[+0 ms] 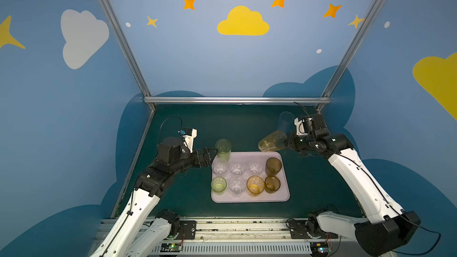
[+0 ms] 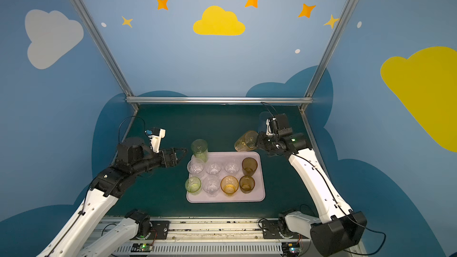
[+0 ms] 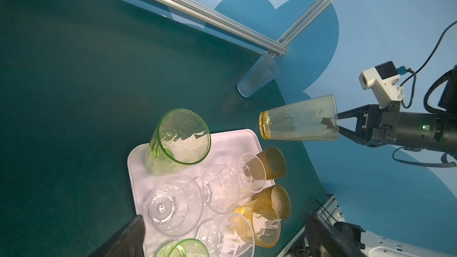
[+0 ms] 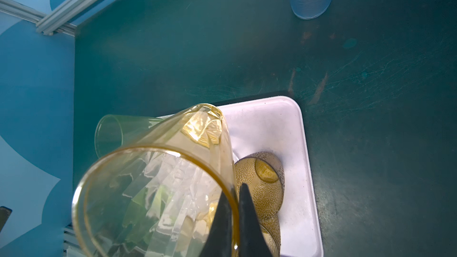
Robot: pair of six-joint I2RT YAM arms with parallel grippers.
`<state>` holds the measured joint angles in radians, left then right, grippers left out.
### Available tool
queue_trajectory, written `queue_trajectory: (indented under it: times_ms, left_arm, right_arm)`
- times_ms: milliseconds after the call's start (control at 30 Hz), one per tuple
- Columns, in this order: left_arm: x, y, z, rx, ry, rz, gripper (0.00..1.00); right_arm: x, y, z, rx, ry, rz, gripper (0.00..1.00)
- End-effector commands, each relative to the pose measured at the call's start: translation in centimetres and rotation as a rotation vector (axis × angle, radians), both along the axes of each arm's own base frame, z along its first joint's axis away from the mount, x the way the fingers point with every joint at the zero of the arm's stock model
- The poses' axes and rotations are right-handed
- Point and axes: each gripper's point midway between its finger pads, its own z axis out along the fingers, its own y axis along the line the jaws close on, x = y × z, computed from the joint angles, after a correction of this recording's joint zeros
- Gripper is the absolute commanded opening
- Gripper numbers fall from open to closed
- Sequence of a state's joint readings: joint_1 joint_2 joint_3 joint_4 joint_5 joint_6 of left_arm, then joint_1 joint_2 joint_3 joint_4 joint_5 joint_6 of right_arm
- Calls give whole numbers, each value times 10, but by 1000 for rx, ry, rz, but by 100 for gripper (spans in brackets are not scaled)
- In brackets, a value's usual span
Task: Place the glasses into the tray
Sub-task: Place the glass on the tray.
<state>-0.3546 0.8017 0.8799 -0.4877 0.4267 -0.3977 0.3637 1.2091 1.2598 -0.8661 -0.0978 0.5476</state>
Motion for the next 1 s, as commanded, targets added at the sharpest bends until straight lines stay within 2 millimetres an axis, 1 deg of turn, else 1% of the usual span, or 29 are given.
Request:
queue_trajectory:
  times_ms: [0,200,400,767,967]
  left_arm:
    - [-2,-6,15,-30,-34,-15,100]
    - [-2,-10,11,-35,-27,-13,100]
    - [-1,-14,13,-49,-22,-20,100]
    - [-4,-20,15,-72,-16,-30,100]
    - [-6,-24,14,-79,-9,-40,100]
  right_arm:
    - [-5,-3,7,-7,-26,-17,0]
    - [-4,4,8,-14,-35,-4,0]
    - [2,15,9,-28,-41,20,0]
    - [18,47,7,-48,-54,76,0]
    - [27,67,1,-75,-39,118,0]
